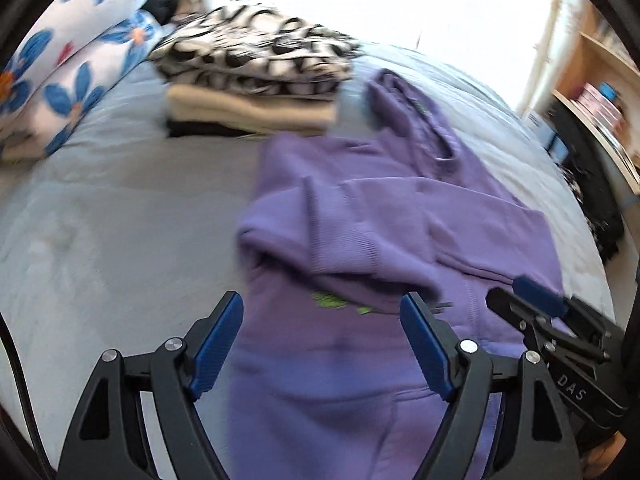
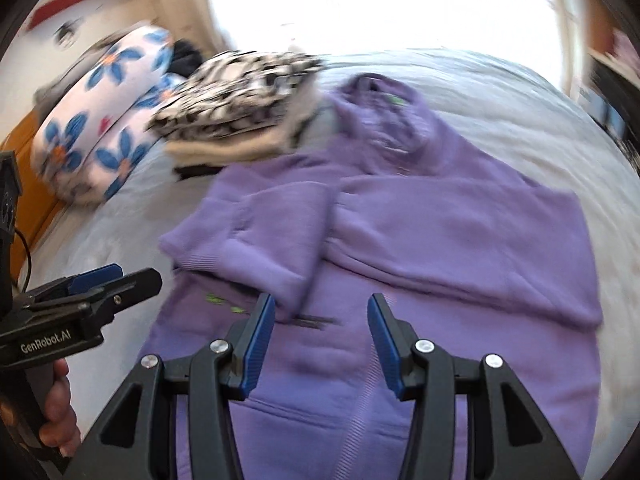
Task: Fold large clothes
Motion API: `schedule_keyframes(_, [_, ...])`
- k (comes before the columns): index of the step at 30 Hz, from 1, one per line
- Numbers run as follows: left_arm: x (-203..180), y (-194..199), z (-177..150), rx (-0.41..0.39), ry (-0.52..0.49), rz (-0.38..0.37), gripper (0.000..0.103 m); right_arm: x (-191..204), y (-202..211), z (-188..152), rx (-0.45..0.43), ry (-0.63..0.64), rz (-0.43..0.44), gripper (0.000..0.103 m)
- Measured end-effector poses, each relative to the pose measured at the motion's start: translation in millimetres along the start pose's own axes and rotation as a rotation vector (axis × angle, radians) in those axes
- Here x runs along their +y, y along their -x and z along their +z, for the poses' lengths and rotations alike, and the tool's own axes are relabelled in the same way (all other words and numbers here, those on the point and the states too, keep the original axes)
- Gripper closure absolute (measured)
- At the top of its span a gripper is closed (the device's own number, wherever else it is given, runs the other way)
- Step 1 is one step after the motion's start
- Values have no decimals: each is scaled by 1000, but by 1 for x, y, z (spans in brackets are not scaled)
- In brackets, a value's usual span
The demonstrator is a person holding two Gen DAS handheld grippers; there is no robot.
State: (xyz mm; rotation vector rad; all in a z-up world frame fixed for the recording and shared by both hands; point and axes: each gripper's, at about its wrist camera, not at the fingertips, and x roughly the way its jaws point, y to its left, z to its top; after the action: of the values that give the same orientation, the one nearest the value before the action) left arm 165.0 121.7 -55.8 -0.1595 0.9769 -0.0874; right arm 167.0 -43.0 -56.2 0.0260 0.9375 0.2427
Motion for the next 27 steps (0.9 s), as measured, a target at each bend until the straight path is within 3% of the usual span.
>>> schedule_keyframes(5, [29, -2, -9, 27, 58, 10, 24, 43, -35, 12, 63, 209, -18, 50])
schedule_keyframes(10, [40, -14, -11, 38, 97, 16, 24, 72, -72, 13, 107, 381, -131, 50])
schedule_keyframes(11, [42, -15, -11, 39, 102, 15, 24, 74, -77, 15, 113, 397, -143, 52])
schedule_keyframes(12, [44, -14, -11, 42, 109, 13, 24, 75, -80, 17, 119, 403, -139, 60])
schedule_keyframes(13, [46, -15, -11, 43, 115, 11, 24, 74, -79, 22, 120, 389, -110, 100])
schedule_keyframes(15, [47, -13, -12, 38, 123, 6, 24, 65, -66, 36, 86, 326, -88, 98])
schedule_keyframes(16, [47, -12, -12, 37, 122, 5, 24, 54, -49, 47, 25, 265, -74, 98])
schedule_keyframes(19, [44, -10, -13, 31, 106, 2, 24, 5, 0, 69, -109, 51, -47, 98])
schedule_keyframes(21, [40, -11, -14, 32, 97, -1, 24, -28, 19, 67, -140, -62, -64, 98])
schedule_keyframes(23, [37, -13, -16, 38, 90, -7, 24, -71, 25, 48, -100, -182, -126, 97])
schedule_keyframes(24, [34, -15, -17, 45, 84, -13, 24, -83, 21, 40, -65, -205, -152, 91])
schedule_keyframes(26, [28, -20, -19, 58, 72, -18, 24, -117, 2, 11, 83, -246, -236, 74])
schedule_keyframes(27, [25, -22, -19, 65, 65, -19, 24, -126, -3, 0, 122, -262, -245, 74])
